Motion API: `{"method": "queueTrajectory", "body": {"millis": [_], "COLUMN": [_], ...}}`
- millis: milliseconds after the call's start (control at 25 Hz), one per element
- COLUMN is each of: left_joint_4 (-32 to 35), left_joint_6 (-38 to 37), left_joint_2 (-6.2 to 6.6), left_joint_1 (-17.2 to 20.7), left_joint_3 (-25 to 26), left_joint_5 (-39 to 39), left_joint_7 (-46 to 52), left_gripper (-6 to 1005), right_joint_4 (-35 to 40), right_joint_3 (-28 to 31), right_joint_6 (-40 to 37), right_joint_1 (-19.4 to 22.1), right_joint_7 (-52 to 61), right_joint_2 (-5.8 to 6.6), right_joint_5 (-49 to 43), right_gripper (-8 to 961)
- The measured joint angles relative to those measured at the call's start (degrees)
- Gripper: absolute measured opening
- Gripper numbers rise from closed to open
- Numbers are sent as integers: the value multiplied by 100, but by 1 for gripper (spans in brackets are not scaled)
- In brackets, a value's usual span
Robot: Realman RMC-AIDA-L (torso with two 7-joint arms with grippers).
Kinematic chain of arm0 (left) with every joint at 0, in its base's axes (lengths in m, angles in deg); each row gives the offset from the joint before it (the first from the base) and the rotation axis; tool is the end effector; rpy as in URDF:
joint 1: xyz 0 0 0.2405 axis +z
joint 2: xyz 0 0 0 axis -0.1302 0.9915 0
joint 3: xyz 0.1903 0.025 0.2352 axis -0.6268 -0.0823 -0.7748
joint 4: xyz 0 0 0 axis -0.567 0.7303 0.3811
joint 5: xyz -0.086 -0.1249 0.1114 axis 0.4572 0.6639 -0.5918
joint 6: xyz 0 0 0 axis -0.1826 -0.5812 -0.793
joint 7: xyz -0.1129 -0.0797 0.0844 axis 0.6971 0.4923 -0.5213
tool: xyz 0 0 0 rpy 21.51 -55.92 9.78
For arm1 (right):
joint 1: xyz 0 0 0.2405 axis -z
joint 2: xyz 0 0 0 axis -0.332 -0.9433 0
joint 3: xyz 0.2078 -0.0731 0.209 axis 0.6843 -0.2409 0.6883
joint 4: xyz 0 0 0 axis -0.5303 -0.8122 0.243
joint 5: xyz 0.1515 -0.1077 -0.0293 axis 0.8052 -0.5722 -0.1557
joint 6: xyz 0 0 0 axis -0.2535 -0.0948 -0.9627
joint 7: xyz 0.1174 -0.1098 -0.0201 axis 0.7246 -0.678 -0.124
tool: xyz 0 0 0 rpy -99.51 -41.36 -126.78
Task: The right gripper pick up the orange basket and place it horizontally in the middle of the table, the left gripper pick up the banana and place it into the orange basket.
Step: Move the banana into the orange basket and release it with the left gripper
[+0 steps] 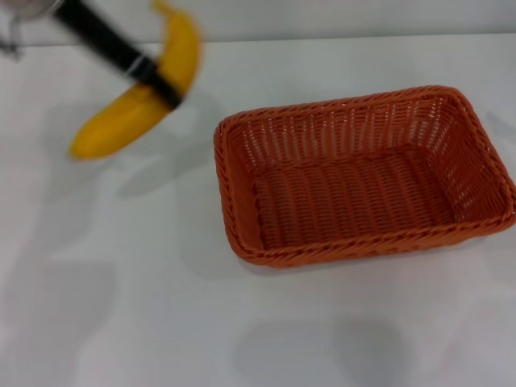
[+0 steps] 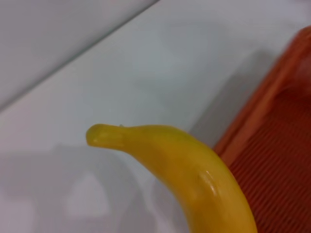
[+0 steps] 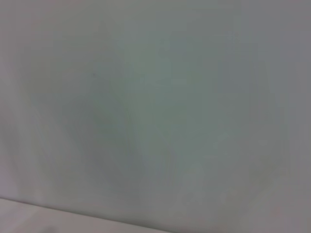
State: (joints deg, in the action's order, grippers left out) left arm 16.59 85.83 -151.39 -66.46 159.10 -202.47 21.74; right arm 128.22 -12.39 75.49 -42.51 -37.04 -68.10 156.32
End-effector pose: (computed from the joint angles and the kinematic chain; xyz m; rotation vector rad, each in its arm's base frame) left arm -0.1342 0.4399 0.0369 -2.5947 -0.9646 0.4089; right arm 0.2930 0.3669 0.1340 -2.1356 0.8307 0.6193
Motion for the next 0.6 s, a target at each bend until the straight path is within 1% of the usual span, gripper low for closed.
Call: {"method": "queueTrajectory", "body": {"millis": [80, 160, 200, 320, 360, 400, 440, 480, 520, 600], "left_joint_4": [79, 166, 227, 560, 729, 852, 1052, 1226, 1337, 1437], "left_joint_6": [53, 16, -42, -265, -378, -472, -662, -881, -1045, -1356], "left_joint_2": [-92, -215, -295, -591, -656, -702, -719, -722, -720, -720], "left_joint_1": [-452, -779, -951, -1439, -1599, -1695, -1808, -1885, -1919, -1930], "left_joint_3": [-119, -285, -378, -566, -724, -865, -1247, -1658, -1960, -2407], "left_joint_5": [53, 71, 97, 169, 232, 315, 528, 780, 980, 1237], "left_joint_7": [-75, -110, -127, -233, -245, -237, -170, -72, 16, 168], "left_gripper": [493, 494, 494, 493, 493, 493, 494, 494, 494, 494], "right_joint_4": [-8, -45, -87, -340, -409, -480, -513, -541, -544, -547], "right_joint_3": [1, -8, -16, -20, -21, -21, -21, -22, -22, -19], "right_joint_6": [-2, -11, -12, -6, -3, 1, 4, 12, 18, 50], "right_joint_1": [-42, -98, -138, -259, -286, -309, -318, -323, -320, -295], "right_joint_7": [-50, -133, -177, -296, -337, -381, -414, -452, -472, -503], "right_joint_2": [-1, -11, -20, -7, 2, 11, 16, 20, 23, 25], "right_joint_5": [1, 4, 6, 28, 40, 49, 55, 58, 59, 62], "right_gripper": [832, 832, 832, 832, 832, 832, 832, 832, 832, 832]}}
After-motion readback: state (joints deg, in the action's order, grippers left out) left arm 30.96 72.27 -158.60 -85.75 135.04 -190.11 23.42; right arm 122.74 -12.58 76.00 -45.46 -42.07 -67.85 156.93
